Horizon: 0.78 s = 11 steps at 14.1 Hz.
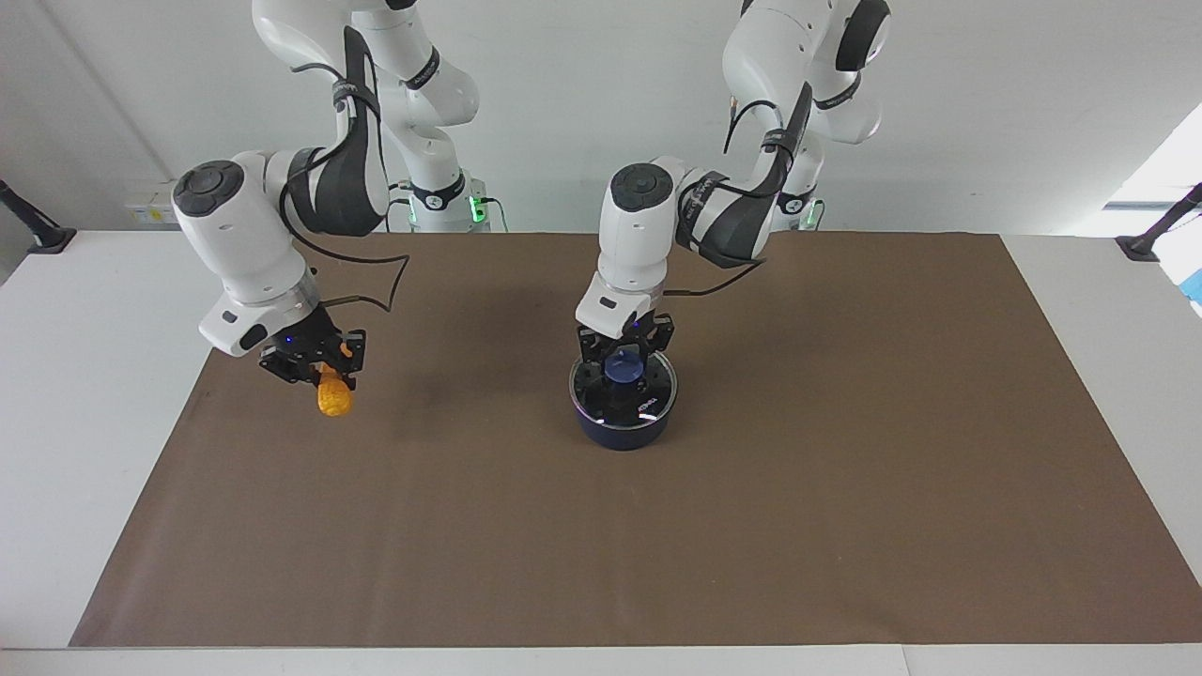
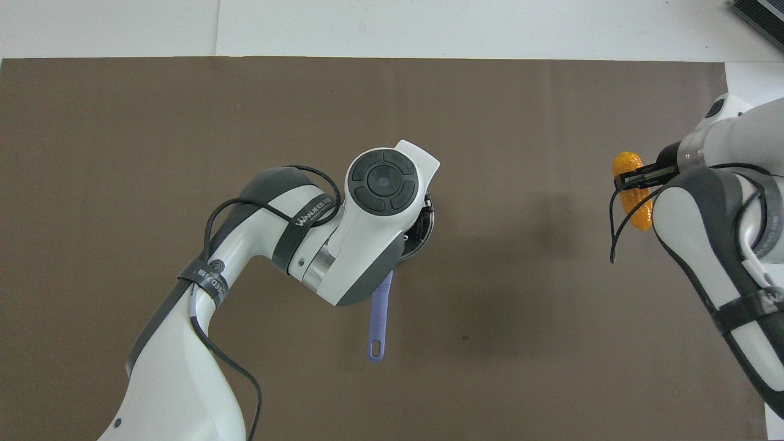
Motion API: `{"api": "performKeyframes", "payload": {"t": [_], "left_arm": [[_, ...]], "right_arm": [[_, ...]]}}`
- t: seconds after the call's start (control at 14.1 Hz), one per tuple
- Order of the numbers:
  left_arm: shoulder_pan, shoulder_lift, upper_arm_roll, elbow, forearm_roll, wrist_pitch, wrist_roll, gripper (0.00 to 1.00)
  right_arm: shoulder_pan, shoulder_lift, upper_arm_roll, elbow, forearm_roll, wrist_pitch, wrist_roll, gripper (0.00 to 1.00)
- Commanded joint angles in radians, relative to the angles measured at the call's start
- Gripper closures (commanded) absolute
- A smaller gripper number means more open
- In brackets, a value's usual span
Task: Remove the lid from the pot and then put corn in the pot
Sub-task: 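Lift the lid with the left gripper while the right gripper grasps the corn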
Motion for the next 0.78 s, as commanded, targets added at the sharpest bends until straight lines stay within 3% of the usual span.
{"api": "performKeyframes", "payload": {"t": [0.0,0.28,0.57,0.71], "left_arm": [[-0.007,-0.044,0.024,0.021,0.024,-0.068,-0.007,1.00],[0.023,-0.094,0.030,0.021,0.021,-0.099,0.000,1.00],[0.115,-0.159,0.029,0.012,0.007,-0.194,0.120,1.00],[0.172,-0.177,0.029,0.010,0.004,-0.230,0.208,1.00]], "right_arm": [[-0.009,-0.052,0.027,0.017,0.016,-0.071,0.076,1.00],[-0.009,-0.084,0.049,0.073,-0.001,-0.169,0.135,1.00],[-0.003,-0.084,0.099,0.073,-0.007,-0.157,0.236,1.00],[0.068,-0.079,0.104,0.074,-0.027,-0.160,0.319,1.00]]}}
